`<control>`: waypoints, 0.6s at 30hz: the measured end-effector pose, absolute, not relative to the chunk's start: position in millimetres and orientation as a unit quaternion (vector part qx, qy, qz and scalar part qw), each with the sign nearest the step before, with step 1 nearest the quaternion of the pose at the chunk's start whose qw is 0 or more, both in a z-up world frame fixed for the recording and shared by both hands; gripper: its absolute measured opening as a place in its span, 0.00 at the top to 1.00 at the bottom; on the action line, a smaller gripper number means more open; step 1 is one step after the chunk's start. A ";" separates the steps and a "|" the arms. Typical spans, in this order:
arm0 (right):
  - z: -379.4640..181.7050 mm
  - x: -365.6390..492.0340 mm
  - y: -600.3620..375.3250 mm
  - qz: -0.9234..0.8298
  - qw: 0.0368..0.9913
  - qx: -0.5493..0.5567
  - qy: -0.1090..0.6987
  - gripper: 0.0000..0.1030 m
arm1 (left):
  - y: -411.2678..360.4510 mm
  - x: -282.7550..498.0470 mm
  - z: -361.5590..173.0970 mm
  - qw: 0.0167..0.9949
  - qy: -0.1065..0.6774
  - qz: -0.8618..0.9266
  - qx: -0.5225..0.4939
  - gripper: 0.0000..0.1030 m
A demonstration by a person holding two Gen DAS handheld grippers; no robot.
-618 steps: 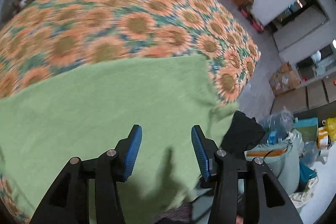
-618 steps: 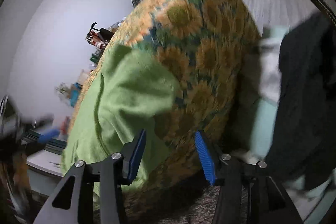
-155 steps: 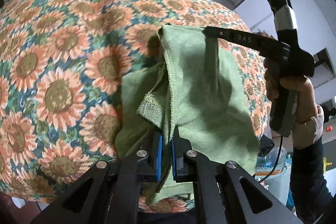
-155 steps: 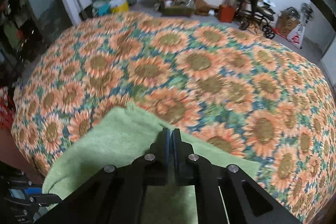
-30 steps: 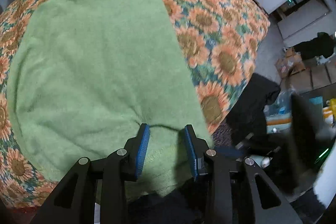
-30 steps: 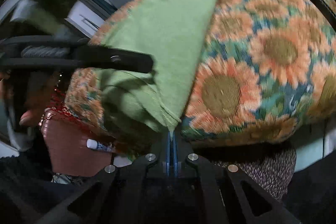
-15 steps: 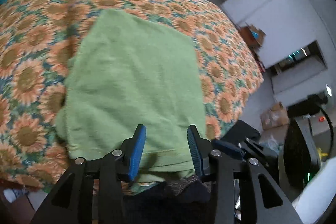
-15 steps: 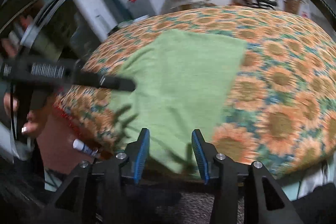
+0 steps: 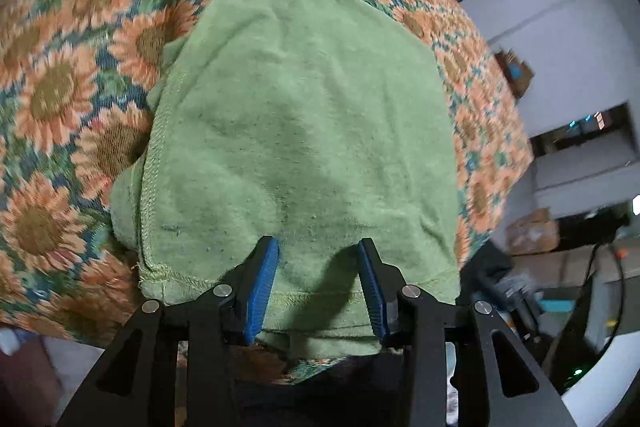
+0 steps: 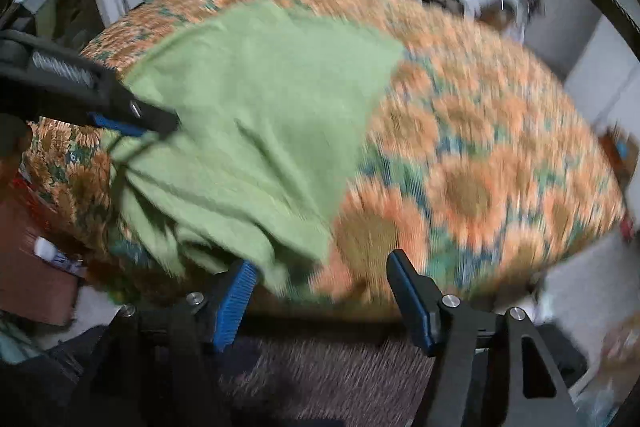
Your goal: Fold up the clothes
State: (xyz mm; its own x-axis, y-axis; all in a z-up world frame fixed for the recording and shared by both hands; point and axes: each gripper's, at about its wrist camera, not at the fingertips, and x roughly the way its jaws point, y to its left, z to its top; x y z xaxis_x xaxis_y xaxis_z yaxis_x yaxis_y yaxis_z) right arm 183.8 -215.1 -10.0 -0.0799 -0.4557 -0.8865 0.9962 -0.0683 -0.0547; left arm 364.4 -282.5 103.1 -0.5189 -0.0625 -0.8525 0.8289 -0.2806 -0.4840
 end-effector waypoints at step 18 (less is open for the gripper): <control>12.4 193.6 -211.3 -0.652 0.597 0.302 0.358 0.33 | -285.2 369.4 99.7 0.297 0.525 -0.710 0.364 0.59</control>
